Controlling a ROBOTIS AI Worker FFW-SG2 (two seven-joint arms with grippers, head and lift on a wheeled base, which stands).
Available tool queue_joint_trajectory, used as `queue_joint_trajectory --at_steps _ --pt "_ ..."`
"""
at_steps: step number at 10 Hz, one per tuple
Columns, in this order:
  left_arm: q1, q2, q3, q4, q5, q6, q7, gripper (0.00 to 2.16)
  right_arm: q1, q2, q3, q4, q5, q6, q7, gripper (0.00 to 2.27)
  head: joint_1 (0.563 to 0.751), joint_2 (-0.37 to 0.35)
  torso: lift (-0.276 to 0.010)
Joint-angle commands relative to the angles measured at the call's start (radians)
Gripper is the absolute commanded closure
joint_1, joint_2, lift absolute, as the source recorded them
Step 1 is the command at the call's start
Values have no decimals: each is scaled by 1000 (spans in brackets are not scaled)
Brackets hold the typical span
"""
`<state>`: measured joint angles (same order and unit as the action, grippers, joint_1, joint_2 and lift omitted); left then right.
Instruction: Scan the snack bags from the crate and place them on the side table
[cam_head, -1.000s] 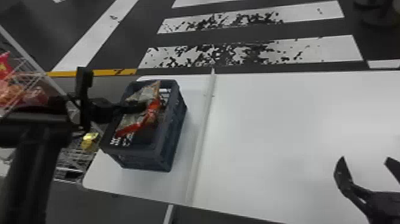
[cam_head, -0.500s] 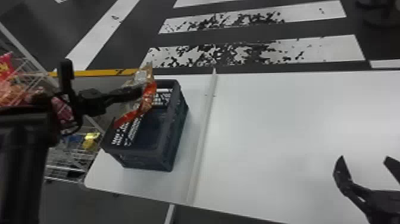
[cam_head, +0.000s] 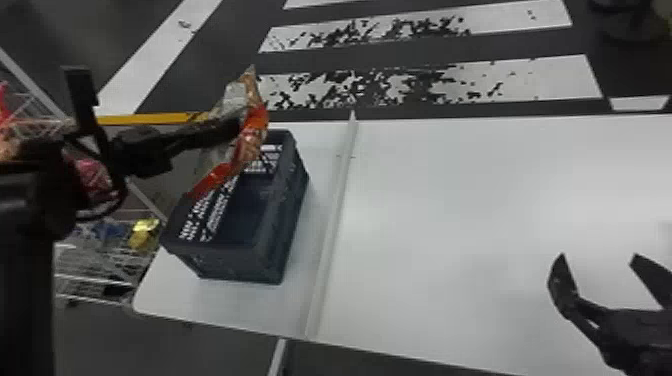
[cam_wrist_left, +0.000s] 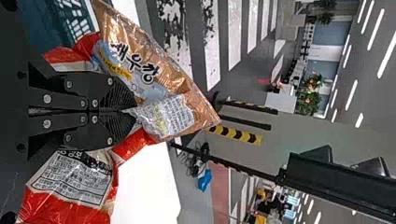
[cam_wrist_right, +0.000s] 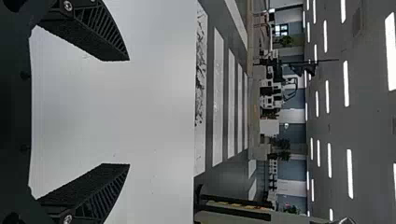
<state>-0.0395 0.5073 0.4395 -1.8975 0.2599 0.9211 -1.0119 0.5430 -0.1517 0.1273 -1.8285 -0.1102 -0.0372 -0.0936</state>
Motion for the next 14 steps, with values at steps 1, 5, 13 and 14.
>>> queue_joint_trajectory --at_steps 1,5,13,14 --pt "10 -56 -44 -97 -1 72 32 2128 0 3 -2 -2 1 -3 -2 76 695 222 -81" --pt "-3 -210 -298 -144 -97 121 119 2132 20 4 -2 -60 1 -31 -17 76 695 92 -81" --pt "-6 -429 -795 129 -234 -7 375 2132 51 0 -40 -110 -8 -31 -54 80 695 -292 -81" --pt "1 -435 -812 159 -234 -78 394 2044 54 0 -41 -114 -8 -34 -55 80 695 -309 -81"
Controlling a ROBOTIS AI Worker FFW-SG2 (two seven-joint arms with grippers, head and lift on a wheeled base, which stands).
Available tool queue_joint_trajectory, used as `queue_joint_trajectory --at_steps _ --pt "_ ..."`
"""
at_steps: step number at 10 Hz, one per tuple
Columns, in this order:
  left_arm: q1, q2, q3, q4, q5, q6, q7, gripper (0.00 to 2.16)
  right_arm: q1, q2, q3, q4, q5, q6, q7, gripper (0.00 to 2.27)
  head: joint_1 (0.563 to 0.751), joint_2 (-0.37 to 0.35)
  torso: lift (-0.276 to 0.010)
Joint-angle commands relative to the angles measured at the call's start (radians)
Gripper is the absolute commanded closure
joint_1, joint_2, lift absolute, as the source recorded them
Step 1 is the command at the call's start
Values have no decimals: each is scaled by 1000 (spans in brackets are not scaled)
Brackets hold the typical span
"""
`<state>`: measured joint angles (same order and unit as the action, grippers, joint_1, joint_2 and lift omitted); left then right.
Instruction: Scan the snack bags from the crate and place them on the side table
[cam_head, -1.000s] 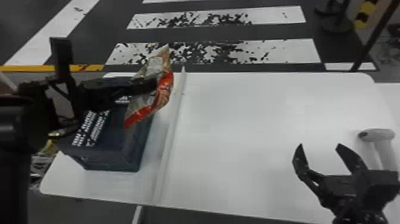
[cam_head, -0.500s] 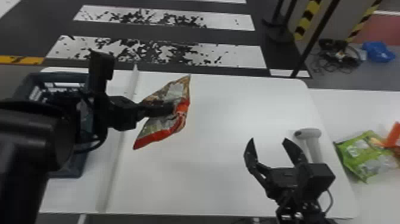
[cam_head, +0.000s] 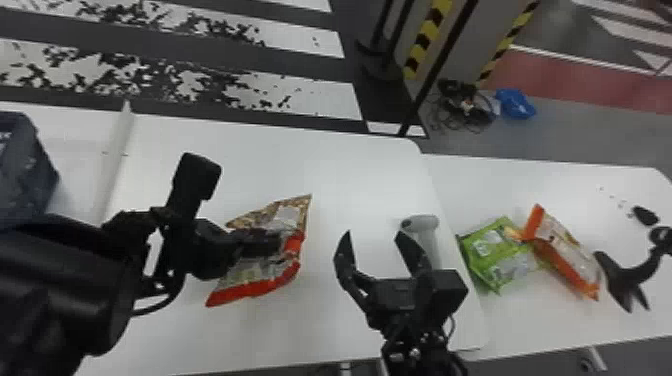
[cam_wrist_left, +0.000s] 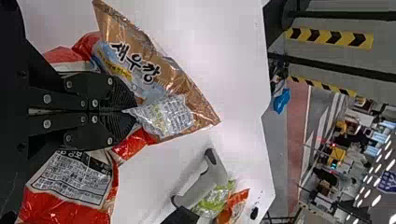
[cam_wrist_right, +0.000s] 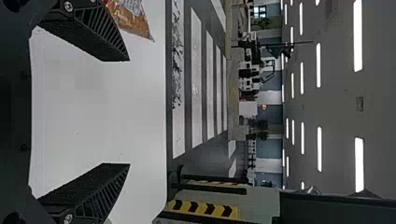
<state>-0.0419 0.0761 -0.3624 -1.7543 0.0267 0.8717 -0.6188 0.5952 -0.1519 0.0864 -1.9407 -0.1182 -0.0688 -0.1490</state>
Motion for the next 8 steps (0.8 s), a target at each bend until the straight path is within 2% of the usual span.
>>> queue_joint_trajectory --at_steps 1,2,3,6,8 --pt "17 -6 -32 76 -4 -259 10 1703 5 0 -2 -1 -8 -2 -1 80 695 -336 -81" --pt "20 -9 -32 113 1 -314 30 711 9 0 -2 -3 -8 -12 -1 80 695 -350 -81" --pt "23 -10 -33 130 2 -326 45 -2 14 0 -2 -3 -8 -21 -1 80 695 -350 -81" --pt "51 -10 -1 130 39 -345 100 33 25 2 -8 -4 -14 -36 -1 80 695 -350 -81" --pt "103 -7 49 75 50 -406 143 33 34 2 -10 -4 -15 -55 0 80 695 -346 -81"
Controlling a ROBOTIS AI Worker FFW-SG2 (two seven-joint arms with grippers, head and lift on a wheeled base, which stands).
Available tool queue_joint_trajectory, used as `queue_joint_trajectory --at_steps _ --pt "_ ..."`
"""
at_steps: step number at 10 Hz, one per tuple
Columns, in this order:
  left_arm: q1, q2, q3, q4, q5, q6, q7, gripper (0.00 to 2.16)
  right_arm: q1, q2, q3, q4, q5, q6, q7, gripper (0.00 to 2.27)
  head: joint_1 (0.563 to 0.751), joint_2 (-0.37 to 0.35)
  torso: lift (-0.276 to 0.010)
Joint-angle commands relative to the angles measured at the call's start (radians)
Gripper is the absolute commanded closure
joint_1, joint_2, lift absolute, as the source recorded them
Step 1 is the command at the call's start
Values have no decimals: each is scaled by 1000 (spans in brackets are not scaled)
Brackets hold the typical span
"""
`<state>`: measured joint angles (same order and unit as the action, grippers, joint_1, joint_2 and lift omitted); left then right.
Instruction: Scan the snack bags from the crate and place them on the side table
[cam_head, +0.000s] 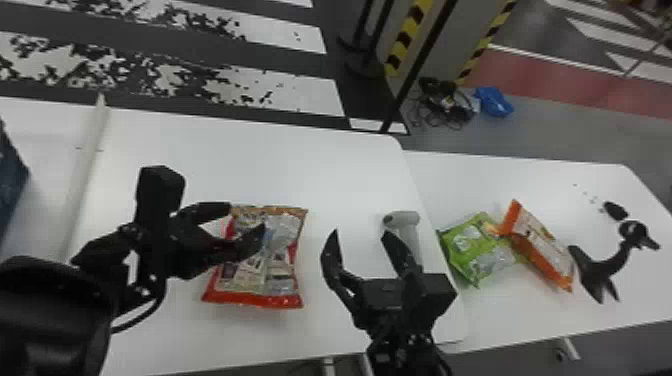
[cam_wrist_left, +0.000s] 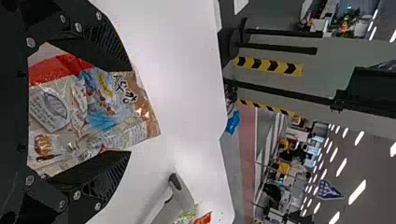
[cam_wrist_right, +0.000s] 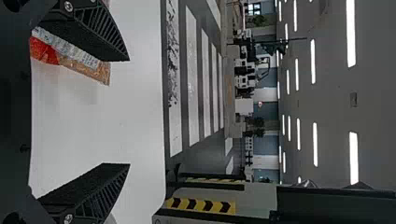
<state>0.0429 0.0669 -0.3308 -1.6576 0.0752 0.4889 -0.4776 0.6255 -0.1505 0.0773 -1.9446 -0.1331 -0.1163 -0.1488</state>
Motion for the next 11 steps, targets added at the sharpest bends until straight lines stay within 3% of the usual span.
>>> queue_joint_trajectory --at_steps 1,4,5,6,7,9,10,11 --pt "51 8 56 -77 3 -26 5 33 8 -1 -5 -7 -2 -7 0 80 695 -338 -81" --pt "181 31 226 -220 63 -91 16 36 7 -4 1 -10 -3 -10 0 80 695 -260 -81" --pt "222 53 276 -264 89 -131 27 36 3 -4 7 -10 -3 -13 2 80 695 -236 -81" --pt "269 57 337 -309 94 -143 28 36 -1 -8 15 -10 -3 -19 2 87 695 -191 -81" --pt "307 74 383 -341 109 -158 28 36 -9 -11 21 -10 -3 -19 5 130 695 -136 -81" --pt "365 80 475 -375 150 -192 28 36 -24 -12 35 -10 -2 -16 20 275 695 -65 -81" --pt "388 80 503 -381 170 -220 33 36 -32 -12 41 -10 -2 -16 37 437 695 -19 -81" --pt "410 80 527 -389 190 -235 39 36 -40 -12 48 -10 1 -16 51 748 695 19 -81"
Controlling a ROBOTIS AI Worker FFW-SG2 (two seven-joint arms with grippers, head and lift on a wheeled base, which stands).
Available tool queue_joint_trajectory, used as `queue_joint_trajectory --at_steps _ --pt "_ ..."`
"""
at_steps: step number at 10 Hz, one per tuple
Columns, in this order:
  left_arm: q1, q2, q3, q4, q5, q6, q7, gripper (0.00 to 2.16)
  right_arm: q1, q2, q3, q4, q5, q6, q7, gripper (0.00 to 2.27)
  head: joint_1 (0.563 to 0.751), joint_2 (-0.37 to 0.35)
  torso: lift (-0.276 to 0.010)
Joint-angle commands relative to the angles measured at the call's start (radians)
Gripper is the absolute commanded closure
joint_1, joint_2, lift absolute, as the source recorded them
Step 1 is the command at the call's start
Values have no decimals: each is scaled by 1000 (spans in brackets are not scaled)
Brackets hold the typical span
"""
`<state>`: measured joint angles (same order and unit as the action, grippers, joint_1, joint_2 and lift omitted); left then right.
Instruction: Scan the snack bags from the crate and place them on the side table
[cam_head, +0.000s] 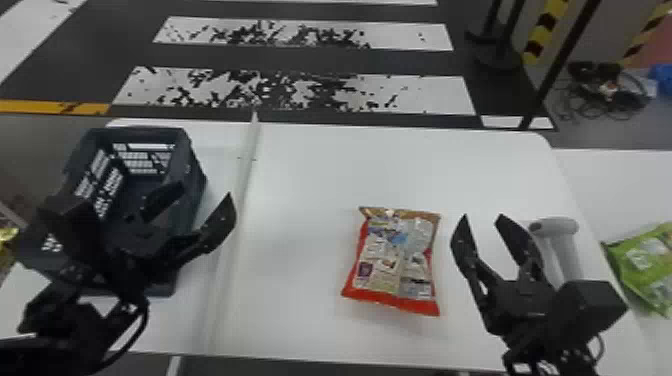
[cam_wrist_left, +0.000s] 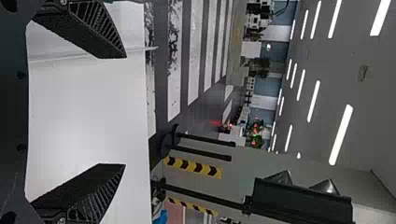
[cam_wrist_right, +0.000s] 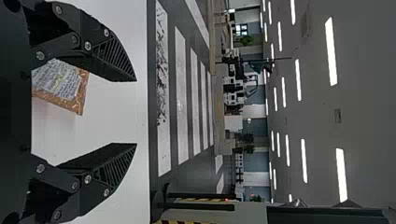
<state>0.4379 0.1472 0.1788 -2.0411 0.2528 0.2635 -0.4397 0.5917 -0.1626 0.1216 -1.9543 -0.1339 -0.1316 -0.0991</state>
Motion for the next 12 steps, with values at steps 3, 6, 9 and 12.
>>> queue_joint_trajectory --at_steps 3,6,9,12 --pt "53 -1 51 -11 34 -22 -1 36 -41 -5 49 0 40 73 44 1980 695 87 -81" --pt "74 -8 53 -5 37 -49 -1 36 -79 -8 75 21 45 186 125 2223 695 157 -81" --pt "76 -9 50 10 42 -68 -1 39 -122 -8 112 106 46 226 179 2219 695 193 -81" --pt "77 -9 44 22 42 -74 -7 39 -194 -5 159 244 66 235 214 2223 695 228 -81"
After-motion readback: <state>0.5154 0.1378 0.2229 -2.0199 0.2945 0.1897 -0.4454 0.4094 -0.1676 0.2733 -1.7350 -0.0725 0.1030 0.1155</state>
